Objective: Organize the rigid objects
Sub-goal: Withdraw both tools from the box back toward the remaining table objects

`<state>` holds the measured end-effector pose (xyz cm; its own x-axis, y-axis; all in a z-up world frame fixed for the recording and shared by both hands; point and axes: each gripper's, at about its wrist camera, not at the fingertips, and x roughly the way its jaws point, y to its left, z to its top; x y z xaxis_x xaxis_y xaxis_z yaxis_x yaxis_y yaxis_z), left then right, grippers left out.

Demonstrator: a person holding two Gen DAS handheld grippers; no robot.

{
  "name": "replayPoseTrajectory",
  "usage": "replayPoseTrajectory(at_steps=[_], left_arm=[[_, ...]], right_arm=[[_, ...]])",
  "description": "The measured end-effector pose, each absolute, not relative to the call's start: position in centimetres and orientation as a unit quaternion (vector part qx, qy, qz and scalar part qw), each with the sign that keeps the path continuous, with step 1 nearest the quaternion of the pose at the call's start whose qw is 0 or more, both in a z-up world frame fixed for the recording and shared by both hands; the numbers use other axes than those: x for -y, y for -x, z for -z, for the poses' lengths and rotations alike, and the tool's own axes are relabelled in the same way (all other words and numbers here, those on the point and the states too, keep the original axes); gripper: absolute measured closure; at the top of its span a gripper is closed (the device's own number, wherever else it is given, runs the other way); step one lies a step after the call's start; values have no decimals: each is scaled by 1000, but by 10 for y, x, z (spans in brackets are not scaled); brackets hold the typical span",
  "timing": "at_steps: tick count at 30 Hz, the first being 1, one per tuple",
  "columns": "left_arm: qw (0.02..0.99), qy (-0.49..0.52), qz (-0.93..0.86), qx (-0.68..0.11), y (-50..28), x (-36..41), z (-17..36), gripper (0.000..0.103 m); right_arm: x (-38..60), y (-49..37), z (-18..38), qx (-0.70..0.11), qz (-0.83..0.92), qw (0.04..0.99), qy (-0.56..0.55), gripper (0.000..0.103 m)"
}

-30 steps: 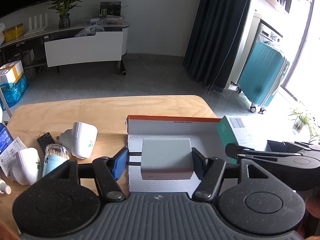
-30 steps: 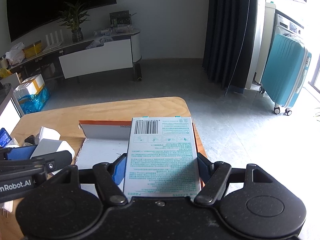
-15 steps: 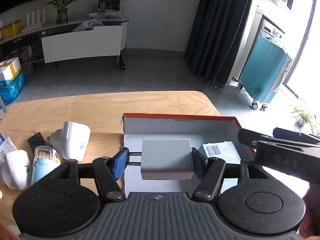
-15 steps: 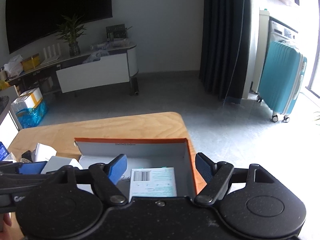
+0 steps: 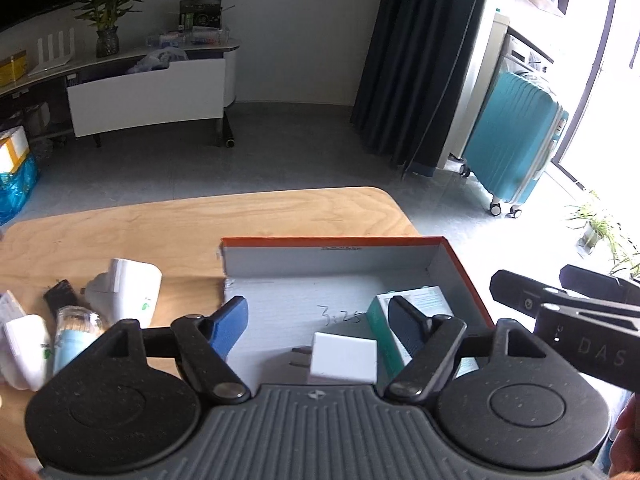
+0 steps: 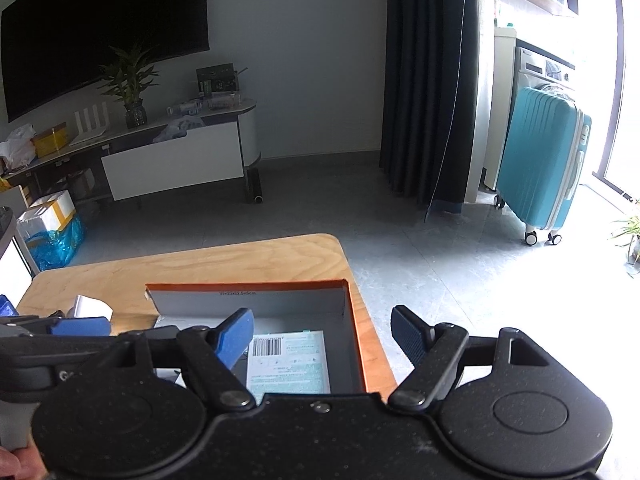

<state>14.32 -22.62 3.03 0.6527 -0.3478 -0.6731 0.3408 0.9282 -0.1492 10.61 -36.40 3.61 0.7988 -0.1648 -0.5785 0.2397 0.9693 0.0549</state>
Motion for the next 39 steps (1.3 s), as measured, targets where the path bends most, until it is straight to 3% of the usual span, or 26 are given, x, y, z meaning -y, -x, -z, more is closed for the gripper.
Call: replayPoseTrajectory(at_steps=[2, 9, 39], left_arm=[[911, 4, 183, -369, -139, 220, -34, 18], [917, 0, 160, -367, -122, 195, -43, 12], [933, 33, 88, -346, -98, 96, -48, 11]], right_arm=[[361, -102, -36, -300, 106, 946, -66, 13], [345, -88, -35, -309, 92, 944, -76, 13], [233, -95, -35, -329, 6, 944, -37, 13]])
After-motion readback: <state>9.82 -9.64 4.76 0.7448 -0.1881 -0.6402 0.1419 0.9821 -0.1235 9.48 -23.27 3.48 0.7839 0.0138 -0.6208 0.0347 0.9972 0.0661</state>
